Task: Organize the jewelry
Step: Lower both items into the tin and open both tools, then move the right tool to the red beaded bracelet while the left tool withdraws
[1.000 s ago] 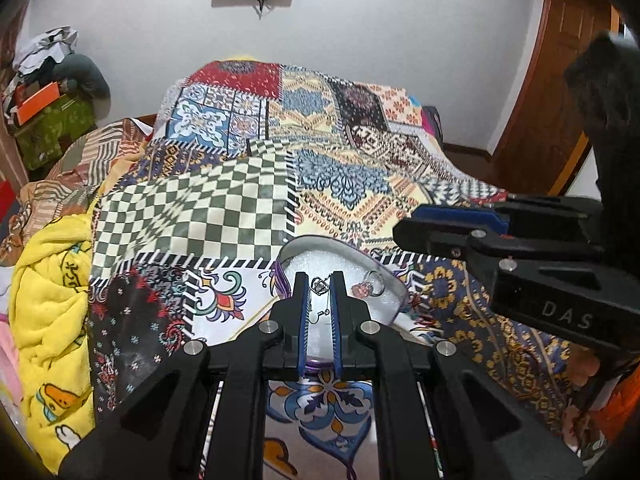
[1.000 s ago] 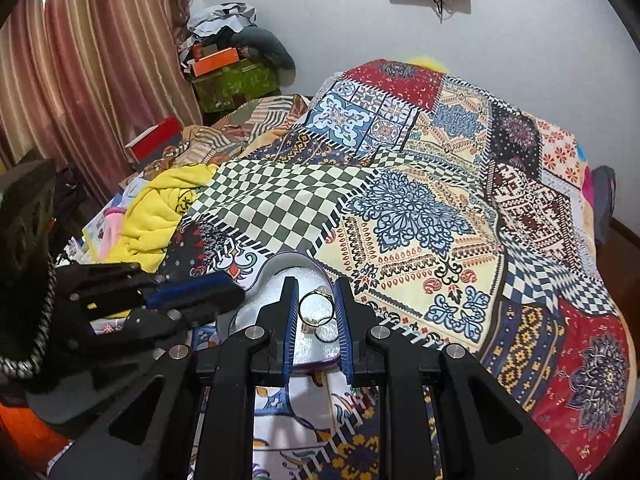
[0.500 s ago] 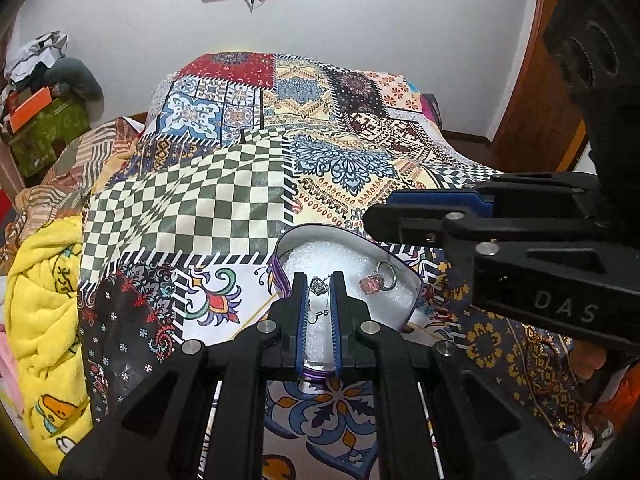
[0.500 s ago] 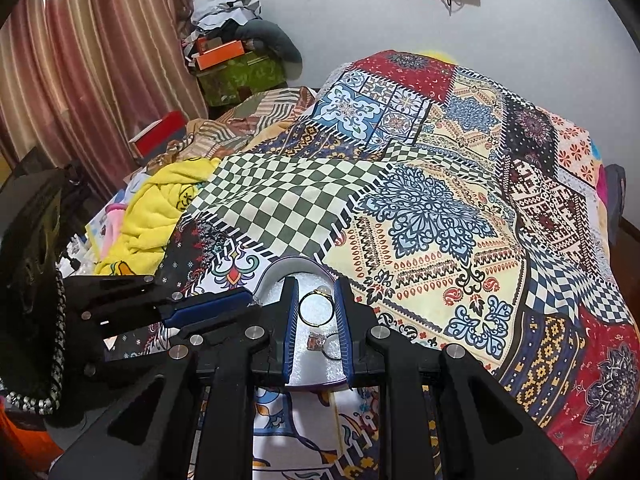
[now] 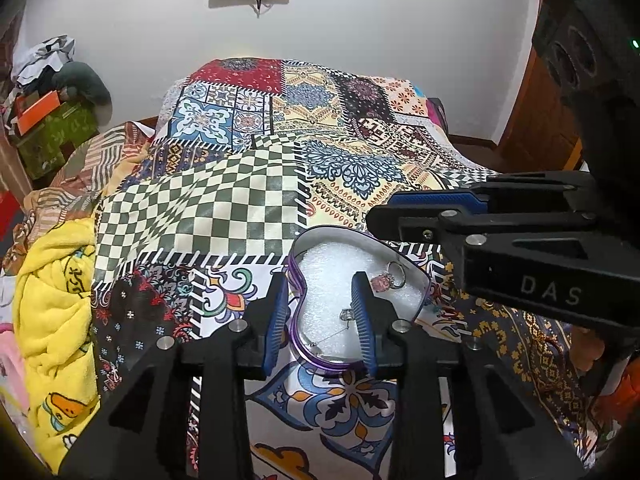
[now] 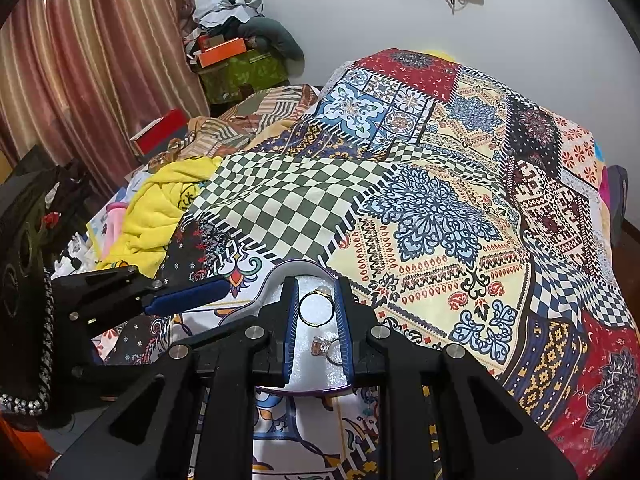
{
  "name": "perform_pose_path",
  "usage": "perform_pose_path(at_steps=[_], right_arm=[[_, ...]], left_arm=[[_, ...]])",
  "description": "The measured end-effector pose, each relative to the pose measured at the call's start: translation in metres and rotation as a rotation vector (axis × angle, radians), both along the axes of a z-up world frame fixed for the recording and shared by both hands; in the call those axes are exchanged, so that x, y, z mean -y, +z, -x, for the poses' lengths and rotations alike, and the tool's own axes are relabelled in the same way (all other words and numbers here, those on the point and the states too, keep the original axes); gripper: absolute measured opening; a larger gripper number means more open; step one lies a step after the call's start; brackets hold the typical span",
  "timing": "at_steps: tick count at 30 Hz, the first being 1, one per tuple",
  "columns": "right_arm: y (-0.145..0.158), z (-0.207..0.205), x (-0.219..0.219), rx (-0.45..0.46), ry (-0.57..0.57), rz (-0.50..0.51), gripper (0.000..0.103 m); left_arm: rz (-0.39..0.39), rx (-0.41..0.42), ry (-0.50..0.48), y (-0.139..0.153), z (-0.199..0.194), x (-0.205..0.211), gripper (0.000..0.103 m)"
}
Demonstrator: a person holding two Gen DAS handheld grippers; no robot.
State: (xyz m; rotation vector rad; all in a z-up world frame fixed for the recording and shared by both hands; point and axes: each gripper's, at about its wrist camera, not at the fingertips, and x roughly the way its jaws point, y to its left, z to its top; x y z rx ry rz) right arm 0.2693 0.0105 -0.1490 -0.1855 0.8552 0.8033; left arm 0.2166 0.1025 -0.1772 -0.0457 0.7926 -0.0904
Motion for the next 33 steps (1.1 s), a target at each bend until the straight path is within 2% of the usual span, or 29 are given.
perform_pose_path(at_steps=[5,8,20,22,33], right_arm=[[-0.003,-0.001,-0.004,-0.014,0.012,0.006,0.016],[-0.007,-0.001,-0.008,-0.019,0.022,0.016,0.016],[-0.017,-0.001,-0.02,-0.054,0.059,0.054,0.019],[-0.016,0.0,-0.018,-0.05,0.053,0.053,0.022],[0.016,0.014,0.019,0.031,-0.036,0.055,0.022]], left_arm=[[0.007,0.004,0.017,0.001,0.005,-0.007,0.034],[0.008,0.002,0.034,0.0,0.008,-0.012,0.044],[0.016,-0.03,0.044,-0.008,0.011,-0.018,0.048],[0.018,-0.032,0.042,-0.008,0.011,-0.018,0.048],[0.02,-0.014,0.045,0.011,0.022,-0.01,0.048]])
